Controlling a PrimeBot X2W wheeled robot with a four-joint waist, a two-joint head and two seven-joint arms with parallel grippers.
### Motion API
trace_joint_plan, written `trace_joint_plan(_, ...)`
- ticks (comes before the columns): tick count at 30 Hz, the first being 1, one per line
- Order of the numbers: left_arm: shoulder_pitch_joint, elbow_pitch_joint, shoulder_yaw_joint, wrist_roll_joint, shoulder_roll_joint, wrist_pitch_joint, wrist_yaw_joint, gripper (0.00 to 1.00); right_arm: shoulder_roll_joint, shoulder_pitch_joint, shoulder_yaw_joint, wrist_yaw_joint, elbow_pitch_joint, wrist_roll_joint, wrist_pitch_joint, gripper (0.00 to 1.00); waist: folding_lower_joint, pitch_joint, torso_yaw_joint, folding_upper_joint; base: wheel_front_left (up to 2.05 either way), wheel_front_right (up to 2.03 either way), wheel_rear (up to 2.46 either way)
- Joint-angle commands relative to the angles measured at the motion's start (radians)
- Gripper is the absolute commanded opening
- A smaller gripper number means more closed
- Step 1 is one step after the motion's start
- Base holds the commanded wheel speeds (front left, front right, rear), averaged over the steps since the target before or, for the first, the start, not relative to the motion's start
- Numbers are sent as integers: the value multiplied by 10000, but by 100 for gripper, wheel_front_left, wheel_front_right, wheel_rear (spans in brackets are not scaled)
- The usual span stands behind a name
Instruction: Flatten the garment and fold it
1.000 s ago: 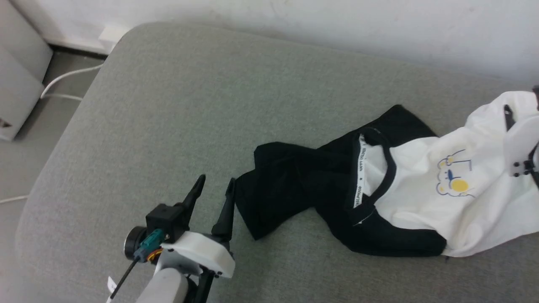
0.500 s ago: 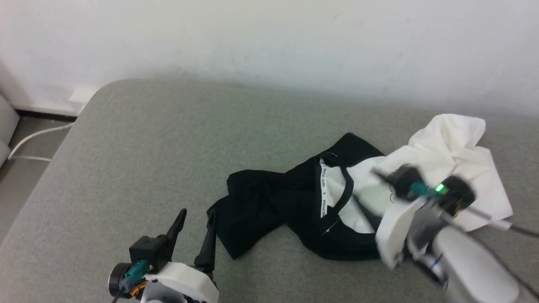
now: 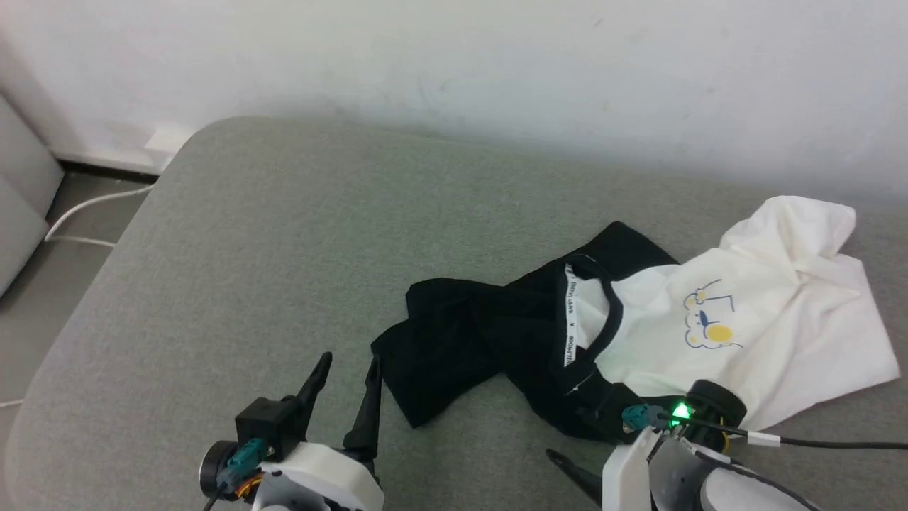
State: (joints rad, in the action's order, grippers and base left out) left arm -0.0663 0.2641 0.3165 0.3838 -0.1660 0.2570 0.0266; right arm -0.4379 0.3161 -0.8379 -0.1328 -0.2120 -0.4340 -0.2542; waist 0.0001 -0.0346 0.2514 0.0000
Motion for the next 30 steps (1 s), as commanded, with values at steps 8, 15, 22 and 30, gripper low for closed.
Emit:
trace_joint_plan(8,-391,71,-10,-69,147,47,-138,100,191,655,-124,21,-1479,490,-48,100,-1,-606,696,0,0,0,0)
trace_joint_plan(15,-381,202,-164,-92,219,47,-163,100,83,751,-749,21,-2092,331,-166,0,-1,-612,677,0,0,0,0)
trace_joint_plan(22,-96,319,-423,-101,137,47,-161,100,-861,380,-631,21,-1107,-446,-598,0,-1,-68,-317,0,0,0,0)
trace_joint_plan(30,27,184,-636,-185,133,47,-145,100,-3573,-915,347,21,1263,-1639,-2509,0,-1,251,-1545,0,0,0,0)
